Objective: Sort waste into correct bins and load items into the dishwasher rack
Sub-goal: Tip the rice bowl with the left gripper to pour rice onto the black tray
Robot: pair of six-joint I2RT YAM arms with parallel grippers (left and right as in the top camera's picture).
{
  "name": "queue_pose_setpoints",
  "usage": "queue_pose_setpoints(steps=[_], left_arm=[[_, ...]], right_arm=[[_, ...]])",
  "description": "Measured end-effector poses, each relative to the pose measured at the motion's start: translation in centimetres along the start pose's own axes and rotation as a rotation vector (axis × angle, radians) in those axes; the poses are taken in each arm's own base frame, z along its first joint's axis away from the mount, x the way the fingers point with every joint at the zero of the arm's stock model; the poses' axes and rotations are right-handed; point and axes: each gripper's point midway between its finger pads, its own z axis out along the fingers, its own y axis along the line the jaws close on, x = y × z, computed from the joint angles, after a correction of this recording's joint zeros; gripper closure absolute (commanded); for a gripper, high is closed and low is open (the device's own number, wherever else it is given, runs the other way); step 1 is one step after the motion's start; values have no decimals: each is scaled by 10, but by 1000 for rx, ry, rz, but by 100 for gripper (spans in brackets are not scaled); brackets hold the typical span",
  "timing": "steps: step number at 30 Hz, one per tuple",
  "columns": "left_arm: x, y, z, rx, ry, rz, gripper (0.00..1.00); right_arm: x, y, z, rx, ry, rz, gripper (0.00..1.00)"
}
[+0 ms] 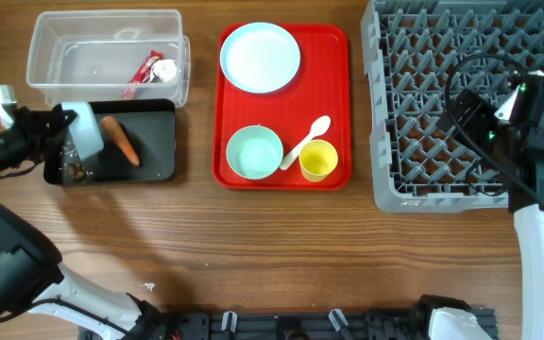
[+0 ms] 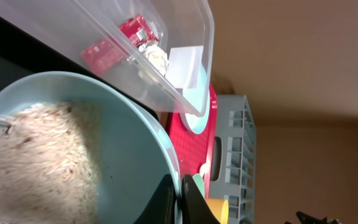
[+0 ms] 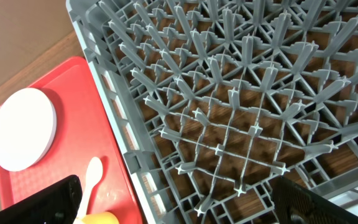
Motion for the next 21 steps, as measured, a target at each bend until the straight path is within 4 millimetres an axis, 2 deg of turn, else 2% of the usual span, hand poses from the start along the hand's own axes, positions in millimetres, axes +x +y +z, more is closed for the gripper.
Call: queue_pose_setpoints(steps=[10,16,21], left_arm=[[-7,-11,-2,90,-23,32,96],[-5,5,7,132,-2,-30,96],[-6,4,4,204,-12,-48,96]], right_arm=[[0,0,0,0,1,0,0],[1,0,0,0,3,0,0],[1,0,0,-1,4,0,0]])
